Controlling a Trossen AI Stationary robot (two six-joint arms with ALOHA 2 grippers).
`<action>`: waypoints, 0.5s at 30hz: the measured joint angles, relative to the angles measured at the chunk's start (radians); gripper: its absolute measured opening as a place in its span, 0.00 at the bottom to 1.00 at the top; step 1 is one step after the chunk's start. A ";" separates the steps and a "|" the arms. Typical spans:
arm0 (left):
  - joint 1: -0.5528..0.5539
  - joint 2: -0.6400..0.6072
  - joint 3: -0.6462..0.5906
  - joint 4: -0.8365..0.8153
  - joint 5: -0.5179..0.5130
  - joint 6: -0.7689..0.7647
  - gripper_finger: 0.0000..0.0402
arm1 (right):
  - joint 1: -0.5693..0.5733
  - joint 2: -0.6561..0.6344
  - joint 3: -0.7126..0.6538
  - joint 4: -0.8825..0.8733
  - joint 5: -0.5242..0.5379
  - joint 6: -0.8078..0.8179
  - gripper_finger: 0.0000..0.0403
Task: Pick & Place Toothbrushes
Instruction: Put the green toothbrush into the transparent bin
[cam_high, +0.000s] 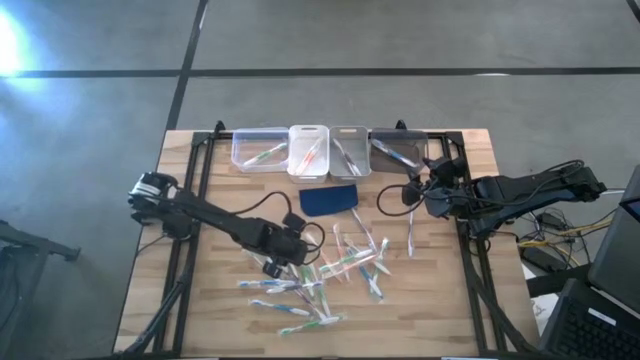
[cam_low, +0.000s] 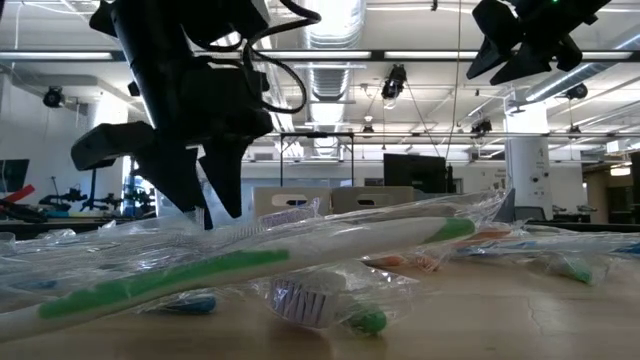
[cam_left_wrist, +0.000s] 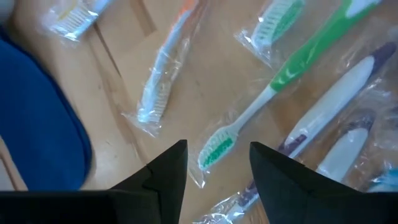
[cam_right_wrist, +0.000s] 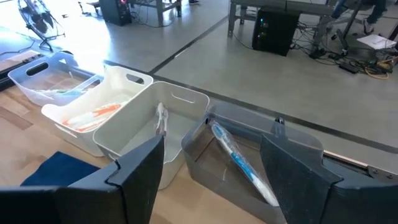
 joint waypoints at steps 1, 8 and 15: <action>0.000 0.005 0.002 0.002 0.000 0.006 0.45 | 0.000 0.000 -0.001 0.000 0.000 0.000 0.66; 0.000 0.037 0.002 0.005 -0.005 0.040 0.45 | 0.000 0.000 -0.001 0.000 0.000 0.000 0.70; 0.011 0.040 0.002 0.015 -0.021 0.083 0.45 | -0.001 0.000 -0.001 0.000 0.000 0.000 0.74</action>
